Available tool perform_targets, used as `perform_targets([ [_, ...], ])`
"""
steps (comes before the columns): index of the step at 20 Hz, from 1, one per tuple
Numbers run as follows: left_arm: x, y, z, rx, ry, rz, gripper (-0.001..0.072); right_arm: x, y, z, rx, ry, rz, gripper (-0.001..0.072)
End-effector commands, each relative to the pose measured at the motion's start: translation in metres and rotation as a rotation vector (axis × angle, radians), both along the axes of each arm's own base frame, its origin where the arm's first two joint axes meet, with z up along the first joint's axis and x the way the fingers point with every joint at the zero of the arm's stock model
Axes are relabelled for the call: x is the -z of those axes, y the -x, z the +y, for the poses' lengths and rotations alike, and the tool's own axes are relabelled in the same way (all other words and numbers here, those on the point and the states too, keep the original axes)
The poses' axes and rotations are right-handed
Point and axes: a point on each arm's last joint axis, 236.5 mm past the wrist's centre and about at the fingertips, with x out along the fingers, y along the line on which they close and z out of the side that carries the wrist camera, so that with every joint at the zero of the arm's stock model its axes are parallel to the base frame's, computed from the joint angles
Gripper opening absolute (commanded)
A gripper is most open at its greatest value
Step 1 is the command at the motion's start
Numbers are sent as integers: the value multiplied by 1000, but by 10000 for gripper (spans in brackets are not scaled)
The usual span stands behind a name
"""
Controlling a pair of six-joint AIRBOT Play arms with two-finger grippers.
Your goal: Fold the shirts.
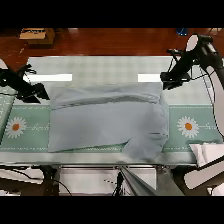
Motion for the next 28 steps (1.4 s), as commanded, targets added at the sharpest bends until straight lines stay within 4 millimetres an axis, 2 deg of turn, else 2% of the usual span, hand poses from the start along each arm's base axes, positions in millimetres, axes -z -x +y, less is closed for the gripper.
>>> perform_targets([
  [1, -25, 24, 36, -112, -41, 12, 568, -31, 24, -50, -35, 100, 28, 362],
  [2, -35, 34, 41, -147, -29, -2, 568, -40, 28, -52, -1, 43, 16, 423],
  [3, -39, 47, 45, -164, -30, -5, 568, -46, 35, -58, 25, 13, 23, 445],
  [5, -35, 86, 44, -199, -10, 20, 568, -46, 51, -71, 86, -39, 31, 459],
  [8, -11, 144, 11, -234, 114, 95, 572, -29, 63, -67, 148, -170, -59, 459],
  [10, 3, 166, -9, -246, 173, 124, 621, -23, 61, -62, 159, -213, -179, 459],
  [12, 14, 179, -24, -217, 216, 148, 621, -20, 62, -59, 163, -228, -270, 459],
  [14, 23, 185, -31, -206, 222, 163, 621, -17, 64, -57, 163, -224, -314, 459],
  [18, 38, 190, -35, -216, 214, 168, 621, -20, 56, -47, 173, -265, -380, 459],
  [24, 52, 215, -38, -202, 198, 236, 621, -24, 47, -44, 172, -285, -421, 459],
  [28, 62, 212, -42, -219, 166, 228, 617, -24, 47, -44, 169, -285, -421, 459],
])
